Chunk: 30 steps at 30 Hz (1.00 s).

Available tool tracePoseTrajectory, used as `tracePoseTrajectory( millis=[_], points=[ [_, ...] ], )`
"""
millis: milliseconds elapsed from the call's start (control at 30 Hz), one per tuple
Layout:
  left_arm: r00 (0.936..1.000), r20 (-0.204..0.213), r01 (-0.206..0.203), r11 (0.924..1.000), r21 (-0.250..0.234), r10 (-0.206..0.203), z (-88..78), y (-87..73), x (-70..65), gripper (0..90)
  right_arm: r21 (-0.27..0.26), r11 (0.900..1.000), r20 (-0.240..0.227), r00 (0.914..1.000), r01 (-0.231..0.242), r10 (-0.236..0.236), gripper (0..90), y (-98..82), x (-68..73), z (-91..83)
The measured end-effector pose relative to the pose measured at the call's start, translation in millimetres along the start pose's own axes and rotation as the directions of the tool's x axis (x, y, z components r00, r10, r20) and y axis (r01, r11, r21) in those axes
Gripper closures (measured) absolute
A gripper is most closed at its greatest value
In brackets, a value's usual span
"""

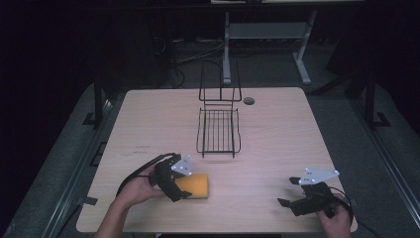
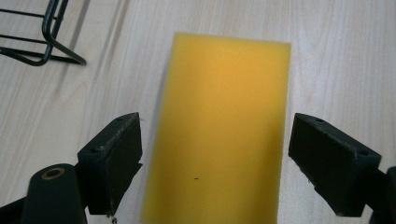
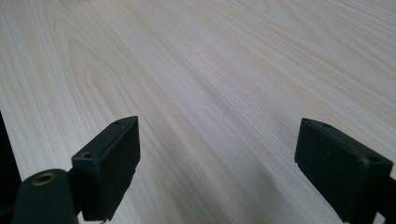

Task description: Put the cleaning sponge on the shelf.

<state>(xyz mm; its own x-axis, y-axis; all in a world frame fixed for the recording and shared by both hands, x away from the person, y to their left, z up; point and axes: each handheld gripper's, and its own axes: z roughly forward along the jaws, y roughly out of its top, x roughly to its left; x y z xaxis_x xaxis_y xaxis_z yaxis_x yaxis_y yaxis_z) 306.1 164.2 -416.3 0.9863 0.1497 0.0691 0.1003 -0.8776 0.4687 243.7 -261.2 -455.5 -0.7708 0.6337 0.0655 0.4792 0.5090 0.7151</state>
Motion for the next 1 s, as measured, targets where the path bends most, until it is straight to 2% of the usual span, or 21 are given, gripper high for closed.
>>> tracePoseTrajectory(
  millis=[67, 333, 500, 600, 1000],
  points=[
    [1.0000, 0.004, 0.007, 1.0000, 0.000, -0.007, 0.7, -0.2, 0.8, 16.9, 0.001, 1.000, -0.006, 1.0000, 0.006, -0.006, 13.8, 0.0, 0.4, 0.0],
    [0.9999, 0.011, -0.012, 0.9993, 0.035, 0.012, 7.3, 1.2, 0.8, 16.9, 0.013, 1.000, -0.014, 0.9999, 0.010, -0.010, 13.8, 0.8, 1.9, 1.6],
    [0.9996, 0.026, 0.004, 0.9989, 0.047, -0.005, 11.3, 0.4, 2.2, 16.9, 0.022, 1.000, -0.031, 0.9994, 0.017, -0.016, 13.8, 0.7, 2.9, 3.5],
    [0.9995, 0.031, 0.002, 0.9986, 0.054, -0.004, 12.5, -0.5, 3.2, 16.9, 0.029, 0.999, -0.040, 0.9988, 0.030, -0.028, 13.8, 1.1, 3.9, 5.2],
    [0.9990, 0.045, -0.002, 0.9973, 0.073, -0.001, 18.8, 0.6, 5.1, 16.9, 0.032, 0.999, -0.048, 0.9984, 0.032, -0.030, 13.8, 1.4, 4.9, 5.5]
  ],
)
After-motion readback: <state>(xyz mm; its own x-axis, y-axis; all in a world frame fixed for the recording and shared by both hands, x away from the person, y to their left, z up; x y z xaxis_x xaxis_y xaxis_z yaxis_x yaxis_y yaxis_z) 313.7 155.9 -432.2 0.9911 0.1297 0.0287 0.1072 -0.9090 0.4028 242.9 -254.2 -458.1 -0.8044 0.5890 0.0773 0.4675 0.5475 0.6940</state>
